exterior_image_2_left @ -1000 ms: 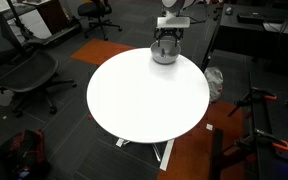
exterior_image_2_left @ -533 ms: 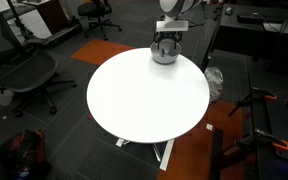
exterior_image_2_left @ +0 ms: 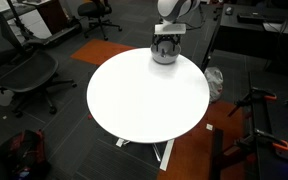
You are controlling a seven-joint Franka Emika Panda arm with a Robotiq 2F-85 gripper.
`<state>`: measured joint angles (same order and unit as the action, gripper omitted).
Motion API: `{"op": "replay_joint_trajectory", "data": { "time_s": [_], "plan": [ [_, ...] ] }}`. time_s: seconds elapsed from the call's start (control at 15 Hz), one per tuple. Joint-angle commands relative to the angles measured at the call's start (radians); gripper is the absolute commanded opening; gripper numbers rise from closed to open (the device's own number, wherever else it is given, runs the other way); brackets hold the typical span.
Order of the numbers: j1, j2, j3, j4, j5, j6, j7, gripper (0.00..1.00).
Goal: Put the marker on the table
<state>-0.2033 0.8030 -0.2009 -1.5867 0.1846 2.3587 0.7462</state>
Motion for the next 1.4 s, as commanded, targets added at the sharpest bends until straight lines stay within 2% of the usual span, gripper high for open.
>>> {"op": "replay_joint_trajectory", "data": {
  "time_s": [0.0, 0.33, 0.4, 0.47, 0.53, 1.07, 1.13, 1.33],
  "plan": [
    [-0.011, 0.033, 0.004, 0.045, 0.028, 0.003, -0.024, 1.00],
    [-0.014, 0.057, 0.003, 0.070, 0.027, 0.000, -0.023, 1.00],
    [-0.014, 0.061, 0.002, 0.074, 0.026, -0.001, -0.022, 0.75],
    [-0.015, 0.065, 0.001, 0.079, 0.026, -0.002, -0.021, 0.74],
    [-0.016, 0.068, 0.001, 0.082, 0.026, -0.002, -0.021, 0.68],
    [-0.017, 0.073, -0.003, 0.088, 0.023, -0.004, -0.019, 0.05],
    [-0.017, 0.073, -0.003, 0.088, 0.023, -0.005, -0.019, 0.00],
    [-0.014, 0.060, -0.004, 0.078, 0.024, -0.004, -0.015, 0.05]
  ]
}}
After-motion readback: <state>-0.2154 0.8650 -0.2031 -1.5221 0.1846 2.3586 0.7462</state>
